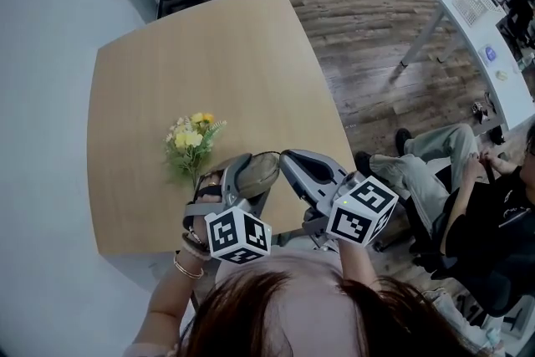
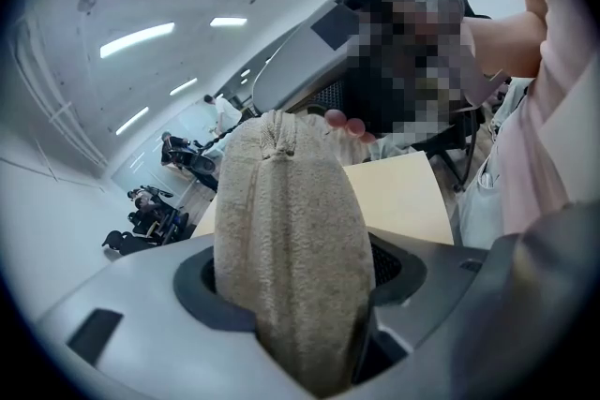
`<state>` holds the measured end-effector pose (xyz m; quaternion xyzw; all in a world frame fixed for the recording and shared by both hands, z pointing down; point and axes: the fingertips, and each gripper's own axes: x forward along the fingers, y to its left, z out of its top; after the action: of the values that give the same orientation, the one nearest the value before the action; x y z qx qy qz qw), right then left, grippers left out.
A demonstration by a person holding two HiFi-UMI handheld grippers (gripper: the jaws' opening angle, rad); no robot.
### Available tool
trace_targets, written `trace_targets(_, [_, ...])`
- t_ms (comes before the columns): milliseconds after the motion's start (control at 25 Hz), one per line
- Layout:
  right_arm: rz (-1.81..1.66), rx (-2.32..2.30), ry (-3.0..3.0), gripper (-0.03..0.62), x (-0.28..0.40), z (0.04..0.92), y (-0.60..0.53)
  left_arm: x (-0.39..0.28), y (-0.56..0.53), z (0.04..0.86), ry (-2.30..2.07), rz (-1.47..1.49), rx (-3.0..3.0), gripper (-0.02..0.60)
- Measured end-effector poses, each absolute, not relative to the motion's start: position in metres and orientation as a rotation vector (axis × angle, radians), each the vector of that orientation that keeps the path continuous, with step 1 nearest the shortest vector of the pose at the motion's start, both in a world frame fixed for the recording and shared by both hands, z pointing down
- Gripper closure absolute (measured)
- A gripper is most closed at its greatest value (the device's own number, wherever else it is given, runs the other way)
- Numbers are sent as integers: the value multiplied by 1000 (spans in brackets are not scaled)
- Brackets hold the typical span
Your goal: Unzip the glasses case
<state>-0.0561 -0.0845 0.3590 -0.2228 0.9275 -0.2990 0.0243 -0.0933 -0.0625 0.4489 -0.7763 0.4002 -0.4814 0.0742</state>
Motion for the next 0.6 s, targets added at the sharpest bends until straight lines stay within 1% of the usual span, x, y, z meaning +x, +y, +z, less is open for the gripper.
trace_targets(600, [-945, -733, 2836, 576, -54, 364, -84, -90, -58, 448, 1175, -1413, -2340, 281])
